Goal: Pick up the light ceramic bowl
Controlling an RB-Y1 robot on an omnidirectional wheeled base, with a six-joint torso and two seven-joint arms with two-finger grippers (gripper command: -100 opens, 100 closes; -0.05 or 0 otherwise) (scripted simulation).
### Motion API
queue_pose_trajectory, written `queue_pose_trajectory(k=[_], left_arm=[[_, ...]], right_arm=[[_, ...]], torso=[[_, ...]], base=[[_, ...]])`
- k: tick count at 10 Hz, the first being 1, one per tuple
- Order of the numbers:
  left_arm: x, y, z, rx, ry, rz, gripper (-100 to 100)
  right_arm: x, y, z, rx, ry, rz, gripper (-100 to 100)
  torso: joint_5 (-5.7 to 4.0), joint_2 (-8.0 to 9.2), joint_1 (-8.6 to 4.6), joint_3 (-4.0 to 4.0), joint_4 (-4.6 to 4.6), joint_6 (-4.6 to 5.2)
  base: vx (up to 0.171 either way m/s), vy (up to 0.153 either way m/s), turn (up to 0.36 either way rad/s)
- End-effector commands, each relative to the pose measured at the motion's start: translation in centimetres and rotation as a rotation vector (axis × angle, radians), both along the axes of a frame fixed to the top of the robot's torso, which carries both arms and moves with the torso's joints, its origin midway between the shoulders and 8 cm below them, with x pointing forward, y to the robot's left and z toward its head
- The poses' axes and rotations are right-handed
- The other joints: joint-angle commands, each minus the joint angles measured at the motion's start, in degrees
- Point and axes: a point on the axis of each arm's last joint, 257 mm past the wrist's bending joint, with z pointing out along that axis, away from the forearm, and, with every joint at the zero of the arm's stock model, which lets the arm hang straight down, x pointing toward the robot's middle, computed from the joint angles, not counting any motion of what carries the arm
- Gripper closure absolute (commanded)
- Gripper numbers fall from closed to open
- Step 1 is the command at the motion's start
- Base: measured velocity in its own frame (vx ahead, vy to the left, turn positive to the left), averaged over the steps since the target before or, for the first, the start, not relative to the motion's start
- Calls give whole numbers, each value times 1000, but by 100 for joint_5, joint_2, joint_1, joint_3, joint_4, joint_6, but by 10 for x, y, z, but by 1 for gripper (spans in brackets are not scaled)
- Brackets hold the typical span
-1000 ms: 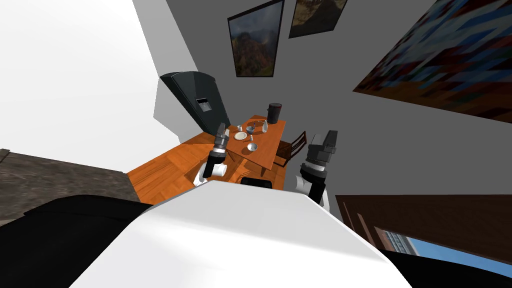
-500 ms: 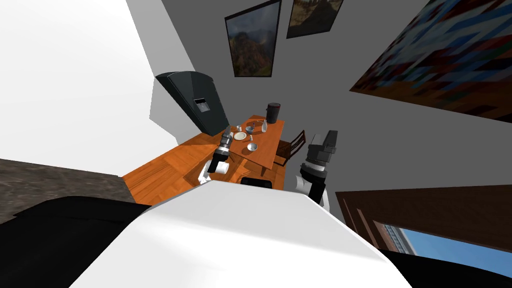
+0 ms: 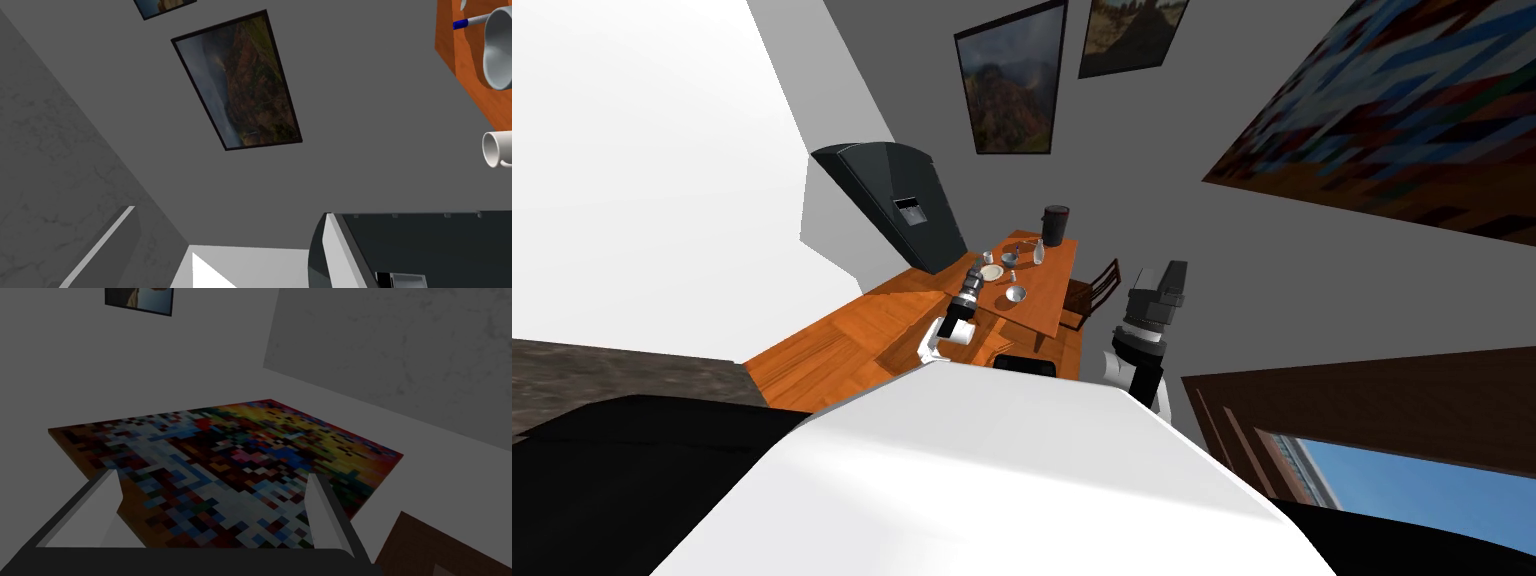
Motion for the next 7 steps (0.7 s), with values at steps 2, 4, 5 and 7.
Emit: queue_pose_trajectory(k=[2, 4, 5, 7], left_arm=[[14, 0, -25, -1, 81, 3, -100], [23, -1, -43, -2, 139, 6, -100], [24, 0, -46, -1, 148, 9, -100], [32, -1, -65, -2, 207, 14, -100]], right_arm=[[0, 0, 0, 0, 0, 0, 0], [0, 0, 0, 0, 0, 0, 0], [0, 0, 0, 0, 0, 0, 0], [0, 0, 0, 0, 0, 0, 0]], torso=[[0, 0, 0, 0, 0, -2], [0, 0, -1, 0, 0, -2], [0, 0, 2, 0, 0, 0], [1, -1, 3, -1, 0, 0]], base=[[-1, 25, -63], [0, 30, -64], [-2, 33, -56], [-1, 34, -68]])
